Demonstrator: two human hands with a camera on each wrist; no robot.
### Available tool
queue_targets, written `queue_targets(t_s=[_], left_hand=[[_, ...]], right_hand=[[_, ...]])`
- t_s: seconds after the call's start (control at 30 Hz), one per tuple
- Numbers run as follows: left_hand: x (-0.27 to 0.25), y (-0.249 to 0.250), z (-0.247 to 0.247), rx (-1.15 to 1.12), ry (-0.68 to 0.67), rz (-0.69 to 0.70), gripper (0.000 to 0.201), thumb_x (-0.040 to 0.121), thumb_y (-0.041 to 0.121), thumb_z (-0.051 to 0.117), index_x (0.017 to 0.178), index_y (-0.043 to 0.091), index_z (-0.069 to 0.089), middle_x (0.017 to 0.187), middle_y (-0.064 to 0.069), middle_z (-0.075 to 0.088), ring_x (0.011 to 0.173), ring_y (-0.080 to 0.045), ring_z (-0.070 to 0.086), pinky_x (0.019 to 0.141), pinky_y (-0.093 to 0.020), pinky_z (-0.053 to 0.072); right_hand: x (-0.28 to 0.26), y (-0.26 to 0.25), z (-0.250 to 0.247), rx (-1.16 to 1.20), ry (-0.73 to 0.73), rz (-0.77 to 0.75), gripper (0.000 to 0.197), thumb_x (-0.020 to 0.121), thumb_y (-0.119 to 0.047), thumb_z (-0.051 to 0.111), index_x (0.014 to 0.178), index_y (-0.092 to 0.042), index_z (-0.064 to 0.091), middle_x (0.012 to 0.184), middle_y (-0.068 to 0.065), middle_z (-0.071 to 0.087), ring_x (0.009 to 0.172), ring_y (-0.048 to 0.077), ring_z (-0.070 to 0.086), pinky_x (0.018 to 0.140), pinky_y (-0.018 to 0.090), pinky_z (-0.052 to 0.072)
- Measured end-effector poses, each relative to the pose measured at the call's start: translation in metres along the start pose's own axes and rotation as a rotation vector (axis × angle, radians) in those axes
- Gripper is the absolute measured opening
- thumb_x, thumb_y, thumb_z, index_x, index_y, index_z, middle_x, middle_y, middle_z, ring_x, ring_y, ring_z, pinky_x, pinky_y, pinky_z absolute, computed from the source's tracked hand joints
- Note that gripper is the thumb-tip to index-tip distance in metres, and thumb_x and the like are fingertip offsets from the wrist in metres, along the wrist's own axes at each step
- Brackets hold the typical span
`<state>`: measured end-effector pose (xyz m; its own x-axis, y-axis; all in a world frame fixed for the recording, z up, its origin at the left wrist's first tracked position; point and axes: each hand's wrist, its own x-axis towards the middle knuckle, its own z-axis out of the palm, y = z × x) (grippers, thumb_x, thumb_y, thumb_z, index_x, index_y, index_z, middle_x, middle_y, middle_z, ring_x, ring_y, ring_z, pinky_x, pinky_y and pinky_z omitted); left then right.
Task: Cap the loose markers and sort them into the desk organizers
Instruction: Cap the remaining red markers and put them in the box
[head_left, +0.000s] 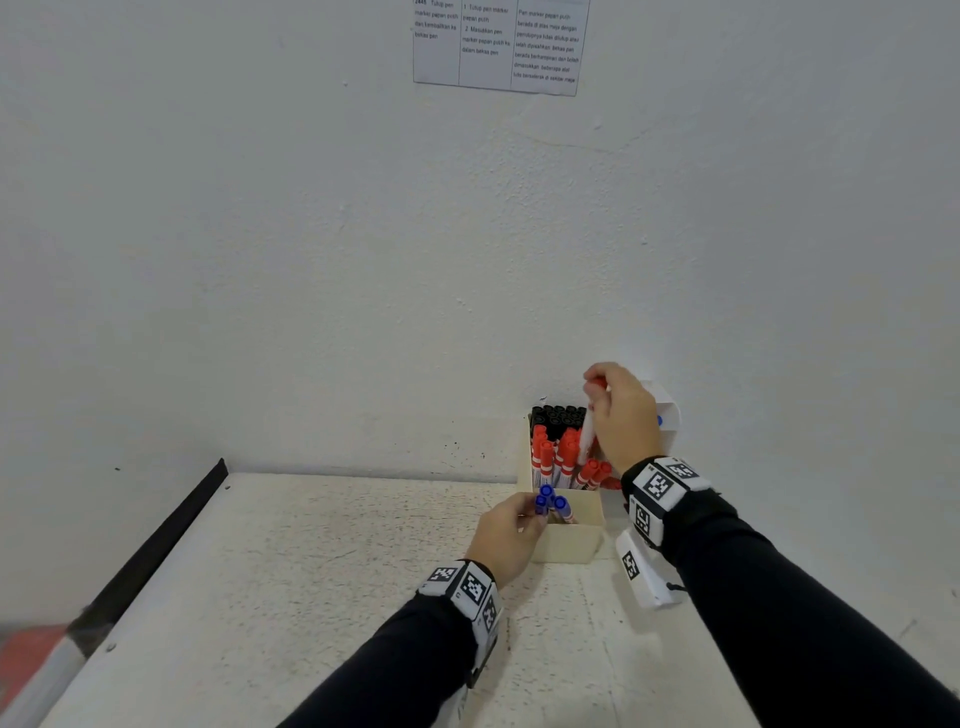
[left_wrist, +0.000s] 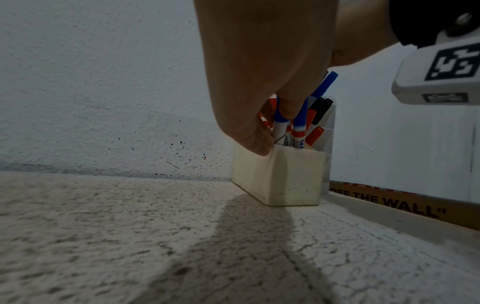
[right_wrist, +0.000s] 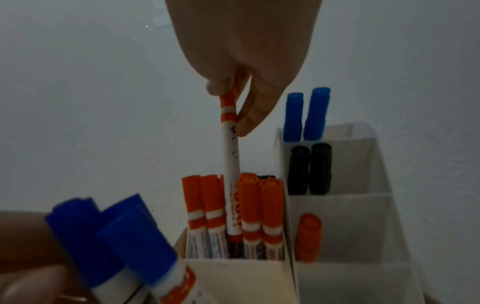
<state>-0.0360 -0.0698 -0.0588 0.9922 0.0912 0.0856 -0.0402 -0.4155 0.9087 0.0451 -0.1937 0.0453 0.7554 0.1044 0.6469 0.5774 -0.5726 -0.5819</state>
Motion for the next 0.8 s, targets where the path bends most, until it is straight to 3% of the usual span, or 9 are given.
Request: queue_targets(t_s=[0.1,0.2,0.3,0.37,0.47,0.53,0.63,0.73,0.8], left_hand=[[-0.001,0.000,0.000,-0.002,0.003,0.004,0.029,0.095,0.014,0.049,0.123,0.010,0.054,0.120,-0.005,0.061,0.100,-0.008,0.053,0.086,-0.015,0.037],[-0.001,0.000,0.001,0.003,0.011,0.003,0.029,0.095,0.014,0.049,0.123,0.010,0.054,0.120,-0.004,0.061,0.101,-0.009,0.055,0.085,-0.014,0.037],[0.000,0.000,0.001,0.012,0.024,0.005,0.028,0.094,0.014,0.050,0.122,0.010,0.055,0.120,-0.005,0.062,0.100,-0.010,0.055,0.086,-0.014,0.038],[0.000,0.000,0.001,0.013,0.021,0.005,0.028,0.094,0.014,0.050,0.121,0.010,0.056,0.119,-0.005,0.062,0.097,-0.007,0.053,0.086,-0.014,0.038],[0.000,-0.001,0.001,0.000,0.012,0.003,0.028,0.094,0.014,0.050,0.122,0.010,0.055,0.120,-0.003,0.062,0.098,-0.006,0.053,0.085,-0.013,0.037],[0.000,-0.001,0.001,0.001,0.012,0.003,0.028,0.094,0.014,0.050,0.121,0.011,0.055,0.119,-0.003,0.062,0.098,-0.006,0.053,0.085,-0.013,0.037],[0.001,-0.002,0.001,0.004,0.015,0.007,0.027,0.094,0.013,0.050,0.120,0.010,0.056,0.119,-0.004,0.062,0.097,-0.006,0.053,0.086,-0.014,0.038],[0.001,-0.002,0.001,0.005,0.016,0.011,0.027,0.094,0.013,0.050,0.120,0.009,0.056,0.118,-0.004,0.063,0.096,-0.007,0.053,0.085,-0.013,0.037],[0.002,-0.002,0.001,0.006,0.021,0.014,0.027,0.094,0.013,0.050,0.119,0.009,0.057,0.118,-0.005,0.063,0.096,-0.007,0.053,0.084,-0.013,0.037]], right_hand=[[-0.008,0.007,0.001,0.014,-0.116,0.078,0.014,0.093,-0.006,0.046,0.098,-0.008,0.059,0.089,0.000,0.058,0.083,0.011,0.053,0.064,0.006,0.038],[-0.008,0.010,0.001,0.007,-0.133,0.115,0.012,0.091,-0.002,0.049,0.095,-0.006,0.060,0.090,0.003,0.058,0.083,0.013,0.052,0.062,0.006,0.037],[-0.003,0.006,0.000,-0.070,-0.166,0.078,0.014,0.089,0.002,0.048,0.094,-0.002,0.060,0.098,0.009,0.057,0.089,0.017,0.051,0.071,0.010,0.032],[-0.002,0.002,0.000,-0.076,-0.117,0.071,0.023,0.090,0.005,0.043,0.104,-0.004,0.058,0.105,0.007,0.057,0.093,0.013,0.050,0.080,0.015,0.035],[-0.003,-0.002,-0.003,-0.033,-0.006,0.045,0.037,0.086,0.014,0.038,0.113,-0.003,0.056,0.113,0.007,0.056,0.101,0.011,0.049,0.083,0.008,0.034],[-0.003,0.001,-0.004,-0.051,-0.018,0.029,0.037,0.085,0.016,0.037,0.112,-0.002,0.056,0.115,0.010,0.056,0.103,0.015,0.052,0.081,0.006,0.033],[-0.005,0.009,-0.002,-0.118,-0.149,0.083,0.023,0.089,0.005,0.046,0.108,-0.002,0.058,0.109,0.011,0.058,0.094,0.015,0.053,0.076,0.009,0.038],[-0.011,0.018,0.002,-0.104,-0.247,0.213,0.015,0.087,-0.006,0.059,0.102,-0.005,0.058,0.093,0.011,0.063,0.081,0.024,0.062,0.071,0.028,0.051],[-0.015,0.022,0.006,-0.121,-0.271,0.248,0.019,0.084,-0.005,0.063,0.101,-0.007,0.054,0.079,0.006,0.059,0.070,0.022,0.061,0.061,0.023,0.048]])
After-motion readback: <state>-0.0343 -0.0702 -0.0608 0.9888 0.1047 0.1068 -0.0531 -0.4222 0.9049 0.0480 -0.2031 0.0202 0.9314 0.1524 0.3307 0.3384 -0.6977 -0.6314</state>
